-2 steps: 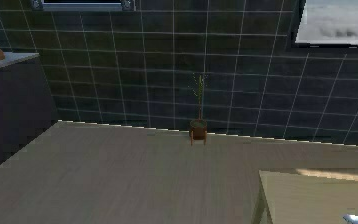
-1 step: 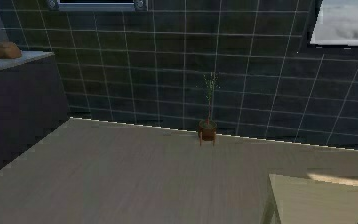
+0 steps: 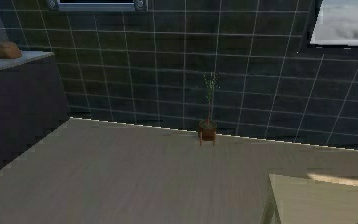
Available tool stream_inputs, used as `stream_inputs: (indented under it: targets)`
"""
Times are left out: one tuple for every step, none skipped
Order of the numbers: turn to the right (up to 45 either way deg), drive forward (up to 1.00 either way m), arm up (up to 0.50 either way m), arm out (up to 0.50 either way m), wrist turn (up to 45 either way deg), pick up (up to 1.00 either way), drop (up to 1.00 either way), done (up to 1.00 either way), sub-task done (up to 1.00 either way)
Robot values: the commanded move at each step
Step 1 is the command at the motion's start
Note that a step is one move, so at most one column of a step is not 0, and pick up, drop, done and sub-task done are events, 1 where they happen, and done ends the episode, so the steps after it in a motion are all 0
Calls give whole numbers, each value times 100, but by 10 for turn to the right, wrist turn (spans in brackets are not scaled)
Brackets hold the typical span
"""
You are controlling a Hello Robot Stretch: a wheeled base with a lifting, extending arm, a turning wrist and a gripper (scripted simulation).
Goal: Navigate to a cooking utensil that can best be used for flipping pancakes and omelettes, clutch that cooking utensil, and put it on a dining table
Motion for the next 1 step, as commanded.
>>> stream_inputs:
  targets:
    - [0, 0, 0, 0, 450, 0, 0, 0, 0]
